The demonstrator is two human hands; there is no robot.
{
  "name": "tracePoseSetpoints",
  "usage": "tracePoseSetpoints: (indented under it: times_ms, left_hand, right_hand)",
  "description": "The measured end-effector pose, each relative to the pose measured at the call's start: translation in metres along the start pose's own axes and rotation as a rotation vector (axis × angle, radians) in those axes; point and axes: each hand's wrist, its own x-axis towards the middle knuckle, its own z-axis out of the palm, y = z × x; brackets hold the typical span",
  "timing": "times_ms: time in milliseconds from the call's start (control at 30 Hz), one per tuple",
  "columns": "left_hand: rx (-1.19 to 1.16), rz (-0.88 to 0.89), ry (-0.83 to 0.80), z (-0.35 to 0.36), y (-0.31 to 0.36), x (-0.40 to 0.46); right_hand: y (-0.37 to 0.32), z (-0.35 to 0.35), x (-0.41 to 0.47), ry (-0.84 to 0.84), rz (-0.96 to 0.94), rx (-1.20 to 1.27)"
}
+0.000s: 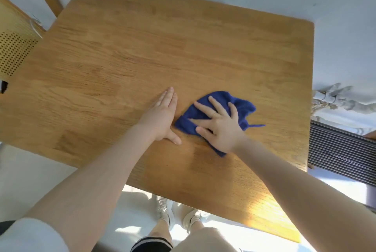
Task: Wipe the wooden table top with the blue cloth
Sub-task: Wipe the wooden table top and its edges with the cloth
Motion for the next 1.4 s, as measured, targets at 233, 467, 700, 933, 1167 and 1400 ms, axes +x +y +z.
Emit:
tracePoseSetpoints:
  times_ms: [233, 467, 700, 933, 1167, 1400]
  left_hand:
    - [0.029, -0.002, 0.006, -0.004, 0.003, -0.002]
    - [0.062, 0.01, 0.013, 0.002, -0.002, 0.0]
    - [0.053, 0.035, 0.016, 0.002, -0.005, 0.003]
    - [0.062, 0.043, 0.017, 0.004, -0.005, 0.003]
    - [0.061, 0.069, 0.038, 0.005, -0.007, 0.005]
    - [0.059, 0.054, 0.025, 0.006, -0.006, 0.002]
  right_hand:
    - [0.017, -0.012, -0.006, -0.159, -0.052, -0.356]
    - [-0.014, 0.022, -0.026, 0.149, 0.274, -0.25]
    - [-0.003, 0.013, -0.009, 0.151, 0.328, -0.251]
    - [-0.03, 0.025, 0.0, 0.236, 0.614, -0.147]
    - [-0.039, 0.033, -0.001, 0.187, 0.455, -0.227]
    - [-0.011, 0.013, 0.019, 0.312, 0.834, -0.086]
